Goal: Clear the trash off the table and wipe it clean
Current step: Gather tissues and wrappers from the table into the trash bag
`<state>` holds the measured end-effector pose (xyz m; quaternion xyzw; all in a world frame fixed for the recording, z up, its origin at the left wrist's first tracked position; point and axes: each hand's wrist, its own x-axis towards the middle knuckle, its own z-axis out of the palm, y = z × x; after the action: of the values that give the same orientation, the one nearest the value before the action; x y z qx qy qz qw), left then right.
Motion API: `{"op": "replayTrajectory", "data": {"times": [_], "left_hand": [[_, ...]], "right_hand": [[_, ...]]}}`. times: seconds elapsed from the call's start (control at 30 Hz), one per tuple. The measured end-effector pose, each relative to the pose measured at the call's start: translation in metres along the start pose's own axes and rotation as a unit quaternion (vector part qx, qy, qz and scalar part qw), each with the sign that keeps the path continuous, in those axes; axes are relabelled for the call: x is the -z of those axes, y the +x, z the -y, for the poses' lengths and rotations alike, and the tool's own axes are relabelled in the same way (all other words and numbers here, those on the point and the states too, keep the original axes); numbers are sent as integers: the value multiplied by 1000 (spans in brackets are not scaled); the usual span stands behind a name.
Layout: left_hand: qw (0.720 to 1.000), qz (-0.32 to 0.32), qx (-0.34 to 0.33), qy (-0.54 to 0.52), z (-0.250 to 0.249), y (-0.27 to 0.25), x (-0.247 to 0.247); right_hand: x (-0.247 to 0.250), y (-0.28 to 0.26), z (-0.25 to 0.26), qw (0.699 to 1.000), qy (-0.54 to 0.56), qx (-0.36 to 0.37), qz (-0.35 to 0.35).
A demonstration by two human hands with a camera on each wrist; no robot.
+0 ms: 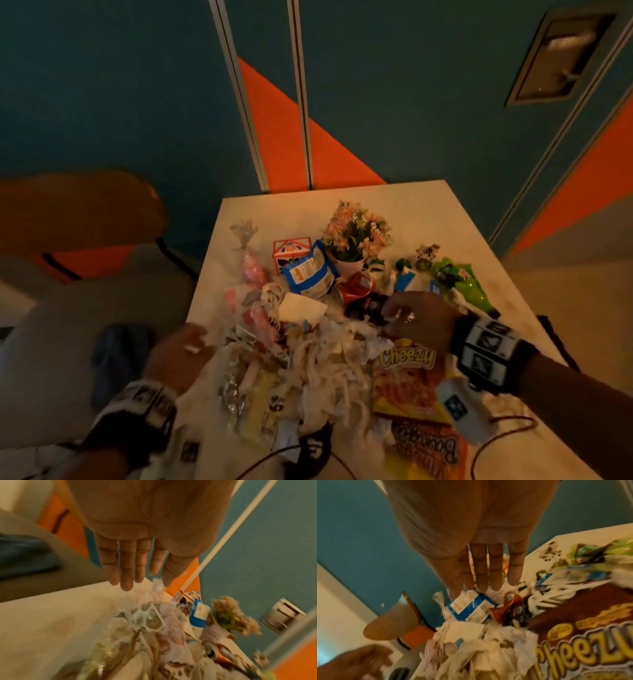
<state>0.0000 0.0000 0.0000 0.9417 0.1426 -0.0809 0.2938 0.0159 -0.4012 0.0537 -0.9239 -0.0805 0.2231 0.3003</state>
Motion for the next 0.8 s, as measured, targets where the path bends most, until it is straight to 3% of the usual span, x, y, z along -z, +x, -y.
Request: {"op": "replayTrajectory", "data": {"times": [0.13, 0.23, 0.53, 0.63, 0.8], "left_hand": [[995, 26, -97, 29, -41, 17, -22], [989, 58, -112, 75, -57, 26, -34], [981, 43, -95, 161, -88, 58, -61], [984, 54, -66, 159, -99, 61, -76], [977, 83, -31, 193, -109, 65, -96]], "right_hand": [[-33, 27, 19, 991, -116, 0, 70], [-54, 41, 16, 986, -142, -3, 91], [-97, 73, 16, 983, -152, -43, 98], [-107, 79, 17, 972, -188, -67, 120], [-116, 88, 14, 971, -208, -66, 92]]}}
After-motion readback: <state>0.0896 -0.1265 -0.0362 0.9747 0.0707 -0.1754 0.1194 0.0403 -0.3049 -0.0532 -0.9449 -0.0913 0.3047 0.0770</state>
